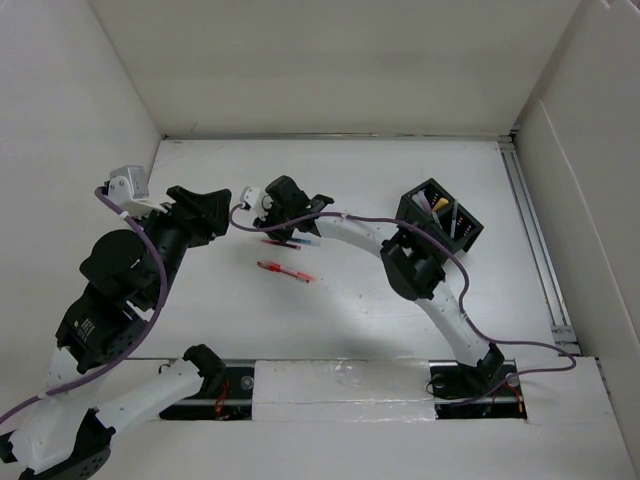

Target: Organize the desk

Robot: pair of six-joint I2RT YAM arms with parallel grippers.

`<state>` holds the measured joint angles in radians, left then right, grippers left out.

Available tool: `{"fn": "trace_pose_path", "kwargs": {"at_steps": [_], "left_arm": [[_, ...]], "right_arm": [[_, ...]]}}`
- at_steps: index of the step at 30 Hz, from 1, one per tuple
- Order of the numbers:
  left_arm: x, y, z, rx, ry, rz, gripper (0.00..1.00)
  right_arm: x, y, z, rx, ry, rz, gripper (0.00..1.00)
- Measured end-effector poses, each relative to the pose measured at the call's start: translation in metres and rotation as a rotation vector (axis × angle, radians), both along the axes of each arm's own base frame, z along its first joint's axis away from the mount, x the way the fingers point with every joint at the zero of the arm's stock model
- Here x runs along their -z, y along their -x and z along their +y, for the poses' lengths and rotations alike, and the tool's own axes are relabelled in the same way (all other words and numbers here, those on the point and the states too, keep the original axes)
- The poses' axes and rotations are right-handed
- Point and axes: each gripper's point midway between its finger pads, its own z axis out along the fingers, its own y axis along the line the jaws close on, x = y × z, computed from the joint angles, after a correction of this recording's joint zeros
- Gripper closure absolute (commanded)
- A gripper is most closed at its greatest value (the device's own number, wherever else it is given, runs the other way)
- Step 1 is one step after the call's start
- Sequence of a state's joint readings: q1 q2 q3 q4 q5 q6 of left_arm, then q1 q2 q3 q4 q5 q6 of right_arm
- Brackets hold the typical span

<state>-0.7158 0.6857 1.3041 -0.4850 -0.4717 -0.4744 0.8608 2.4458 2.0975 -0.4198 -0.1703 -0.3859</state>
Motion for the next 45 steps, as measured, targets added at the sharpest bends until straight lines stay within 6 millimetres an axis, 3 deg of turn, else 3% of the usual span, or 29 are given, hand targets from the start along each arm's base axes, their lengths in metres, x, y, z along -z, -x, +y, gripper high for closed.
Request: {"fn": "trace_pose_path", "kwargs": {"at_steps": [24, 37, 45], "left_arm": [[0.002, 0.000, 0.001, 0.001, -0.021, 0.000, 0.41], [0.007, -0.003, 0.000, 0.000, -0.063, 0.011, 0.40], [0.008, -0.004, 0.000, -0.003, -0.074, 0.012, 0.39]], "right_arm": [[0.008, -0.002, -0.006, 0.043, 0.010, 0.019, 0.70], [0.020, -0.014, -0.024, 0.083, 0.020, 0.049, 0.71], [0.021, -0.016, -0.032, 0.101, 0.000, 0.042, 0.99]]}}
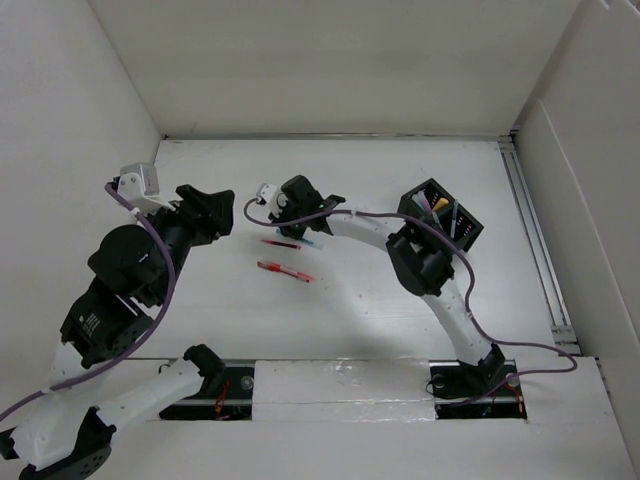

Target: Organize the desk

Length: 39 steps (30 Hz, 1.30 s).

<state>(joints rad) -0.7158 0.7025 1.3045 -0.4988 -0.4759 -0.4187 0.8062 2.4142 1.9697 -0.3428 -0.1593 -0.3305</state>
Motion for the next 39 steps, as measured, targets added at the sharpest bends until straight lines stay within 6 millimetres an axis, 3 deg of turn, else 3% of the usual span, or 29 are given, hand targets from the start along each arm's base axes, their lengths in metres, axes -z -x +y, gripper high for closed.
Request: {"fn": "trace_pose_path", "kwargs": {"at_steps": [5, 8, 10, 12, 14, 16, 17, 20, 22, 24, 27, 32, 34, 39], "left_arm": [[0.003, -0.004, -0.003, -0.002, -0.017, 0.011, 0.38], [0.004, -0.007, -0.007, 0.003, -0.020, 0.014, 0.37], [0.005, -0.010, -0.011, 0.013, -0.021, 0.016, 0.36], [0.005, -0.014, -0.018, 0.028, -0.023, 0.019, 0.35], [0.006, -0.020, -0.026, 0.045, -0.025, 0.024, 0.35], [0.009, -0.025, -0.036, 0.067, -0.030, 0.034, 0.35], [0.010, -0.028, -0.041, 0.078, -0.032, 0.037, 0.35], [0.014, -0.035, -0.056, 0.118, -0.030, 0.047, 0.35], [0.017, -0.039, -0.066, 0.142, -0.031, 0.058, 0.35], [0.021, -0.043, -0.075, 0.166, -0.031, 0.069, 0.35], [0.025, -0.048, -0.085, 0.188, -0.030, 0.081, 0.35], [0.030, -0.053, -0.095, 0.209, -0.030, 0.092, 0.36], [0.032, -0.056, -0.099, 0.216, -0.030, 0.098, 0.36], [0.040, -0.061, -0.107, 0.234, -0.038, 0.113, 0.36]], "right_arm": [[-0.001, -0.008, -0.027, 0.056, 0.006, -0.010, 1.00], [-0.004, -0.006, -0.058, 0.102, 0.027, -0.011, 1.00], [-0.014, -0.007, -0.080, 0.134, 0.028, -0.013, 1.00], [-0.036, -0.012, -0.096, 0.159, -0.011, -0.034, 1.00], [-0.072, -0.019, -0.110, 0.184, -0.092, -0.072, 1.00], [-0.120, -0.024, -0.126, 0.208, -0.217, -0.140, 1.00], [-0.159, -0.027, -0.129, 0.200, -0.340, -0.196, 1.00], [-0.236, -0.027, -0.187, 0.262, -0.509, -0.346, 1.00], [-0.271, -0.020, -0.227, 0.291, -0.603, -0.437, 1.00], [-0.293, -0.019, -0.270, 0.330, -0.665, -0.519, 1.00], [-0.291, -0.012, -0.311, 0.366, -0.727, -0.558, 1.00], [-0.241, 0.002, -0.351, 0.435, -0.782, -0.476, 1.00], [-0.231, 0.005, -0.365, 0.460, -0.798, -0.455, 1.00], [-0.238, 0.010, -0.382, 0.456, -0.842, -0.497, 1.00]]}}
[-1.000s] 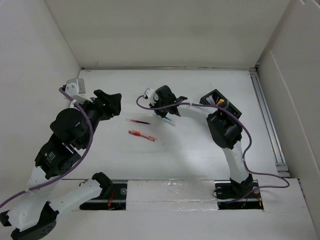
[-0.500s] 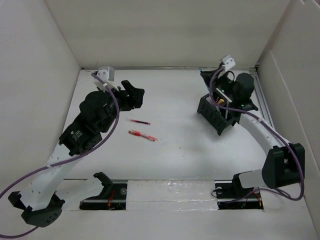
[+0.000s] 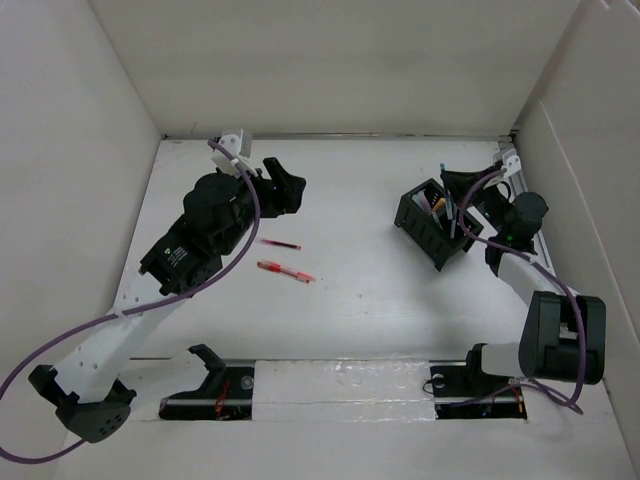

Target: Organize the desk

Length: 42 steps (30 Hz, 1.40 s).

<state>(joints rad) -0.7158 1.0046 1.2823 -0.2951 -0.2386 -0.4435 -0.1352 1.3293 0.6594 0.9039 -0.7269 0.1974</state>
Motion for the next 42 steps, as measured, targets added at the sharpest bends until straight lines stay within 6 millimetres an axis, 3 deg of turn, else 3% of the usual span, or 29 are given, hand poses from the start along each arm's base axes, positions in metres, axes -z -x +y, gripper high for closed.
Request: {"fn": "trace_pose_path", "kwargs": {"at_steps": [3, 6, 8, 11, 16, 19, 20, 21, 22, 23, 24, 25, 28, 31, 33, 34, 35, 37, 38, 39, 42], "left_arm": [[-0.001, -0.001, -0.001, 0.003, 0.004, -0.003, 0.36], [-0.002, -0.001, -0.002, 0.004, 0.009, -0.008, 0.37], [0.002, -0.001, -0.002, 0.004, 0.006, -0.004, 0.37], [0.010, -0.001, -0.003, 0.005, -0.004, 0.012, 0.37], [0.010, -0.001, -0.003, 0.006, -0.003, 0.012, 0.37], [0.010, -0.001, -0.003, 0.006, -0.003, 0.011, 0.36], [0.009, -0.001, -0.002, 0.005, -0.002, 0.010, 0.37], [0.009, -0.001, -0.002, 0.003, -0.001, 0.008, 0.37], [0.007, 0.000, -0.001, 0.002, 0.001, 0.005, 0.37], [0.006, 0.001, 0.000, 0.000, 0.003, 0.002, 0.37], [0.005, 0.001, 0.001, -0.002, 0.005, -0.001, 0.38], [0.004, 0.002, 0.002, -0.003, 0.008, -0.005, 0.38], [-0.004, 0.005, 0.008, -0.017, 0.018, -0.020, 0.41], [-0.018, 0.011, 0.018, -0.038, 0.035, -0.046, 0.49], [-0.031, 0.017, 0.028, -0.058, 0.056, -0.071, 0.63], [-0.039, 0.021, 0.034, -0.069, 0.070, -0.087, 0.68], [-0.047, 0.025, 0.040, -0.079, 0.082, -0.103, 0.74], [-0.061, 0.036, 0.053, -0.098, 0.112, -0.131, 0.78], [-0.066, 0.041, 0.060, -0.108, 0.126, -0.144, 0.78], [-0.070, 0.046, 0.066, -0.117, 0.137, -0.152, 0.79], [-0.076, 0.060, 0.083, -0.141, 0.165, -0.171, 0.70]], "right_arm": [[0.000, 0.004, -0.003, -0.002, 0.000, -0.018, 1.00], [0.013, 0.011, -0.005, 0.001, -0.002, 0.002, 0.98], [0.027, 0.016, -0.006, 0.006, -0.004, 0.031, 0.89], [0.039, 0.019, -0.010, 0.014, -0.004, 0.063, 0.56], [0.030, 0.020, -0.015, 0.028, 0.022, 0.048, 0.38], [0.003, 0.018, -0.014, 0.037, 0.091, 0.003, 0.45], [-0.010, 0.018, -0.011, 0.038, 0.118, -0.021, 0.54], [-0.024, 0.019, -0.006, 0.034, 0.144, -0.046, 0.69], [-0.038, 0.021, 0.003, 0.026, 0.172, -0.076, 0.76], [-0.048, 0.023, 0.013, 0.009, 0.194, -0.097, 0.90], [-0.064, 0.027, 0.038, -0.041, 0.230, -0.123, 1.00], [-0.066, 0.027, 0.040, -0.046, 0.235, -0.127, 1.00], [-0.068, 0.029, 0.098, -0.148, 0.309, -0.124, 1.00], [-0.035, 0.028, 0.164, -0.274, 0.383, -0.042, 1.00], [-0.001, 0.030, 0.205, -0.356, 0.445, 0.036, 1.00], [0.017, 0.031, 0.224, -0.390, 0.483, 0.076, 0.97], [0.035, 0.032, 0.245, -0.423, 0.519, 0.111, 0.87], [0.071, 0.041, 0.284, -0.492, 0.593, 0.175, 0.75], [0.084, 0.043, 0.299, -0.516, 0.622, 0.196, 0.66], [0.099, 0.048, 0.315, -0.545, 0.652, 0.216, 0.52], [0.133, 0.057, 0.357, -0.610, 0.728, 0.257, 0.37]]}}
